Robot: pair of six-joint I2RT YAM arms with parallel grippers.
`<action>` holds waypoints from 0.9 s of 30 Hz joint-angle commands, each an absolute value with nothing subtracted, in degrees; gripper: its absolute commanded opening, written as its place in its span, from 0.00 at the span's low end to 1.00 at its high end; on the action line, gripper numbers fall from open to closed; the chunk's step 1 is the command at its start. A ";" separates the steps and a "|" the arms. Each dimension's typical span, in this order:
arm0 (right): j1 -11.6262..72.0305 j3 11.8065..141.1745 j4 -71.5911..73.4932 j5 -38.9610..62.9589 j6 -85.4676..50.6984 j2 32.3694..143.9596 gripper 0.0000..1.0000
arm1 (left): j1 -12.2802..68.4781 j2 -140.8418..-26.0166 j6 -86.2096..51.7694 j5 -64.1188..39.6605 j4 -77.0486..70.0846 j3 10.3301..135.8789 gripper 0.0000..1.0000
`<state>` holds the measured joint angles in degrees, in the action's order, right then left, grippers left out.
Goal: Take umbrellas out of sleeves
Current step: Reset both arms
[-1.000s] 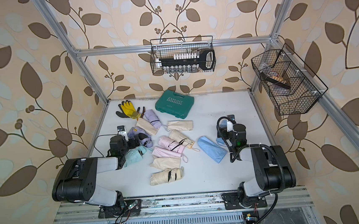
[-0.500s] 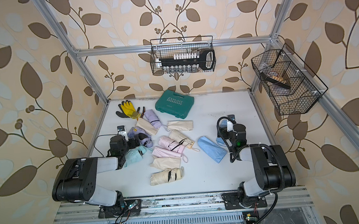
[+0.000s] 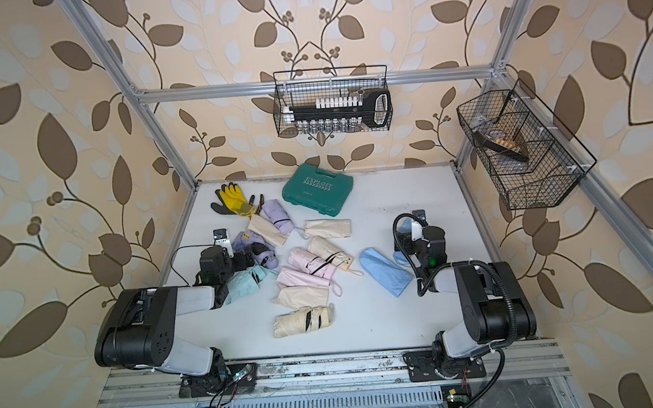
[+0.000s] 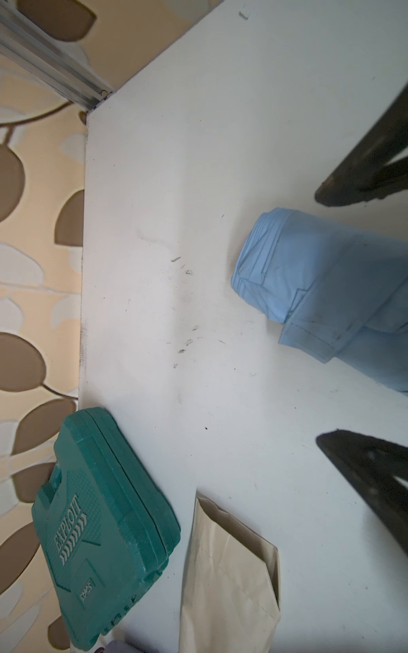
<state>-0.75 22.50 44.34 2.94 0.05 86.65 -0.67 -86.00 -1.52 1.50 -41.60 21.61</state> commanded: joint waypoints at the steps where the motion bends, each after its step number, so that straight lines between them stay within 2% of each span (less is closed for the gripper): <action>1: -0.59 22.15 45.18 2.34 0.24 86.23 0.99 | -0.04 -85.83 -0.79 1.45 -42.32 22.24 0.99; 5: -0.68 21.91 45.66 2.50 0.18 85.90 0.99 | -0.03 -86.05 -0.69 1.46 -42.95 22.20 0.99; 9: -0.69 20.95 42.10 6.30 1.97 79.45 0.99 | -0.03 -86.06 -0.62 1.57 -43.07 22.22 0.99; 16: -1.41 21.40 48.32 7.23 1.01 87.20 0.99 | -0.04 -85.97 -0.71 1.46 -42.66 22.29 0.99; 27: -1.84 21.88 45.77 6.79 0.70 86.26 0.99 | 0.00 -86.26 -0.62 1.54 -42.06 22.68 0.99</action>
